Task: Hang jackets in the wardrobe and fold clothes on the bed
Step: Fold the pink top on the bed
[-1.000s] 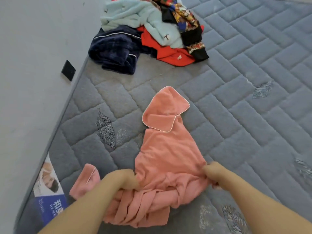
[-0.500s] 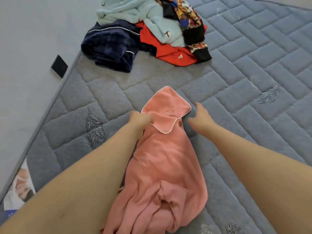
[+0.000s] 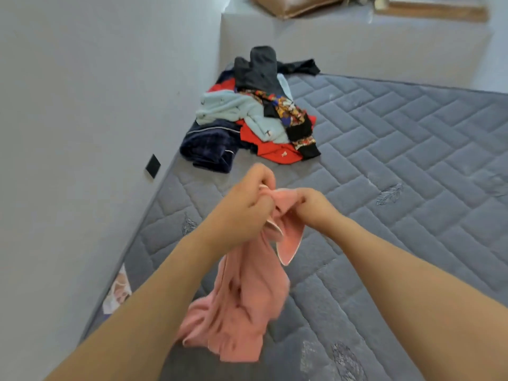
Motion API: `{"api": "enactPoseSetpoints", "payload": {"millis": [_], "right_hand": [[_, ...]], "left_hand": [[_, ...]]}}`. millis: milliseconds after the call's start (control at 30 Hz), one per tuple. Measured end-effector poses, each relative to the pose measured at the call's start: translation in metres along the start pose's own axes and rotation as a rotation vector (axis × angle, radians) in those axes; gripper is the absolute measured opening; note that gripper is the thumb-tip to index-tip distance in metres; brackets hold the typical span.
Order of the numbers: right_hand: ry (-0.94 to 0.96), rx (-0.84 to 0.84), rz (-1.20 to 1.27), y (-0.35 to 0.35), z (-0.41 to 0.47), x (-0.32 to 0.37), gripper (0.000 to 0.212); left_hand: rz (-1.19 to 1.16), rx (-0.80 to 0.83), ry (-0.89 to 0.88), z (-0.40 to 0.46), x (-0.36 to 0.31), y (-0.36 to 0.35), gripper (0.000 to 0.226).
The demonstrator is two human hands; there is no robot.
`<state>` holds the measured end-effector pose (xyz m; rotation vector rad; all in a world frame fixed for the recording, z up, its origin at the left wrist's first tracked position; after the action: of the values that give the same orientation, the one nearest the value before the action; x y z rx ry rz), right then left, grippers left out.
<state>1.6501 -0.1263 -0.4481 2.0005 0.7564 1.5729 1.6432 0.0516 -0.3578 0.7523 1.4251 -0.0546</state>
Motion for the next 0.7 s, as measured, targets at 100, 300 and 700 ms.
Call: {"api": "enactPoseSetpoints", "payload": {"millis": [100,300,700], "right_hand": [[-0.212,-0.287,0.358,0.065,-0.064,0.024,0.011],[-0.412,-0.366,0.976,0.168,-0.197,0.067,0.036],[0.098,-1.014,0.034,0.336,-0.402,0.121,0.021]], "left_hand": [[0.106,-0.193,-0.041,-0.035,-0.067,0.016,0.028],[0.304,-0.336,-0.098,-0.086,-0.172,-0.009,0.024],[0.116,0.170,-0.152,-0.123,-0.375,-0.032,0.049]]}}
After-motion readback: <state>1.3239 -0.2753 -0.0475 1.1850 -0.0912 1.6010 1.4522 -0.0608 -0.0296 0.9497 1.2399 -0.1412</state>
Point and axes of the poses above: each hand's wrist, its own z-axis towards the middle knuckle, its own y-axis out of the back of the hand, x = y × z, the point moved 2 cm from there along z, towards the middle knuckle, and after that the axes turned 7 degrees about y, right-handed, at the moved point
